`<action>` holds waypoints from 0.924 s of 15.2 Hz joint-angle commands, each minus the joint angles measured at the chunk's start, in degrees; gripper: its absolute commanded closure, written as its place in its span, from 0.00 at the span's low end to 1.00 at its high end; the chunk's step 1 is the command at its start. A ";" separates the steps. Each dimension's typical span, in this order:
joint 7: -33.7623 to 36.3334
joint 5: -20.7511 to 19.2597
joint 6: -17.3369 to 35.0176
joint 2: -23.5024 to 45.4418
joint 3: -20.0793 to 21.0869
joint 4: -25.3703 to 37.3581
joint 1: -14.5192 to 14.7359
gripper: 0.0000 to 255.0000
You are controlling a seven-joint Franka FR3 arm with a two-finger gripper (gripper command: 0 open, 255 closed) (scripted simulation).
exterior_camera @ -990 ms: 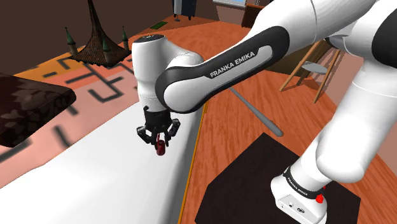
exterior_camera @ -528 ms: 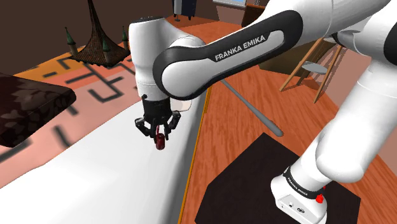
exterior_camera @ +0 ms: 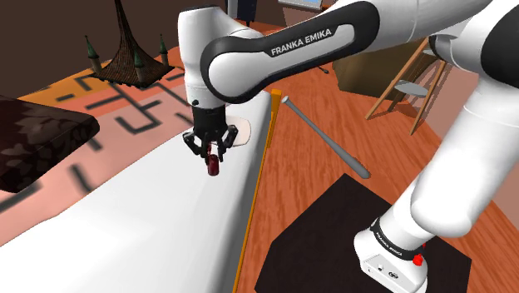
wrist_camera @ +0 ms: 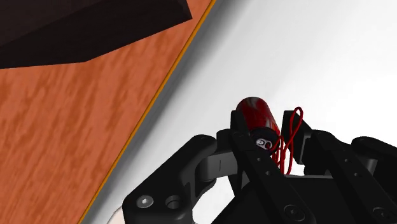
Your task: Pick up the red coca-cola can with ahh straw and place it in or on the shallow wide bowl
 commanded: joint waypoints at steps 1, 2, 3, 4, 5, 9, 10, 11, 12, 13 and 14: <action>-2.50 -0.50 -0.59 0.73 -1.17 1.13 -1.45 1.00; -3.49 -0.90 -0.96 1.39 -1.70 2.03 -2.02 1.00; -4.46 -1.31 -1.35 2.09 -2.23 3.00 -2.57 1.00; -5.41 -1.73 -1.76 2.85 -2.76 4.05 -3.11 1.00; -6.33 -2.17 -2.20 3.65 -3.26 5.16 -3.63 1.00; -9.90 -3.96 -4.20 7.33 -5.24 10.40 -5.45 1.00; -10.76 -4.41 -4.77 8.37 -5.72 11.91 -5.85 1.00; -11.61 -4.87 -5.38 9.46 -6.19 13.51 -6.22 1.00; -12.44 -5.33 -6.03 10.60 -6.66 15.20 -6.57 1.00; -13.28 -5.79 -6.71 11.79 -7.11 16.98 -6.88 1.00; -14.10 -6.24 -7.44 13.04 -7.56 18.87 -7.17 1.00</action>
